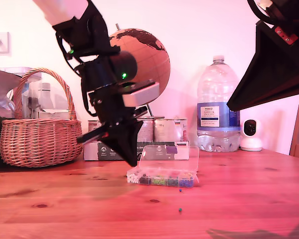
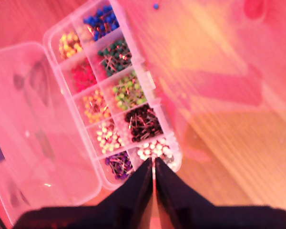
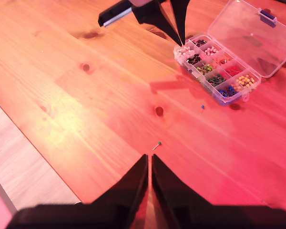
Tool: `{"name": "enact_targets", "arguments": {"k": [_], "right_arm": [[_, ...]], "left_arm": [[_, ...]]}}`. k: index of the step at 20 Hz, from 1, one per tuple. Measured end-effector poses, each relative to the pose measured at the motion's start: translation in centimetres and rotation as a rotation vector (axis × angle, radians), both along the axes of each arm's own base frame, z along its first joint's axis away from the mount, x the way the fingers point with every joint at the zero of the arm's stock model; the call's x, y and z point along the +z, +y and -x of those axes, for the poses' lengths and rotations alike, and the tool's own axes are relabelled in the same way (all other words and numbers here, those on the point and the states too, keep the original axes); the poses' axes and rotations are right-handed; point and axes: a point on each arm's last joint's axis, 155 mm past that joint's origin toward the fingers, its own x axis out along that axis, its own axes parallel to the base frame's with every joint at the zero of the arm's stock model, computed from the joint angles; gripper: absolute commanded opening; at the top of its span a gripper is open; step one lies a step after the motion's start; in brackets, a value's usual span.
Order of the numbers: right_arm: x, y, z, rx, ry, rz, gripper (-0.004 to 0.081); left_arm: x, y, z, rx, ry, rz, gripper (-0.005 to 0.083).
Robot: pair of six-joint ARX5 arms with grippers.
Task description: Sort the loose pins on the table into their correct compartments
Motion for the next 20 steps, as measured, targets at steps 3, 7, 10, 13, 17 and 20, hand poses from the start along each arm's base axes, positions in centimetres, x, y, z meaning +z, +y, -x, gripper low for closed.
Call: {"name": "enact_targets", "arguments": {"k": [3, 7, 10, 13, 17, 20], "right_arm": [[0.0, 0.0, 0.0, 0.0, 0.0, 0.0, -0.0013], [0.0, 0.0, 0.0, 0.0, 0.0, 0.0, -0.0013], [0.0, 0.0, 0.0, -0.001, 0.0, 0.0, -0.0012], [0.0, 0.0, 0.0, -0.001, 0.0, 0.001, -0.0012], [-0.4, -0.5, -0.3, -0.024, 0.002, 0.024, -0.0013], [-2.0, -1.3, -0.9, -0.069, 0.053, 0.06, -0.0012]], "left_arm": [[2.1, -0.7, 0.7, 0.097, 0.0, 0.02, -0.0024], [7.0, -1.3, 2.3, 0.324, 0.033, 0.113, -0.0024], [9.9, -0.9, 5.0, 0.603, 0.158, 0.186, -0.0024], [12.1, -0.4, 8.1, 0.795, 0.284, 0.226, -0.0024], [14.2, -0.6, 10.1, 0.931, 0.414, 0.302, -0.0024], [16.4, -1.6, 9.7, 0.946, 0.425, 0.409, -0.0024]]}}
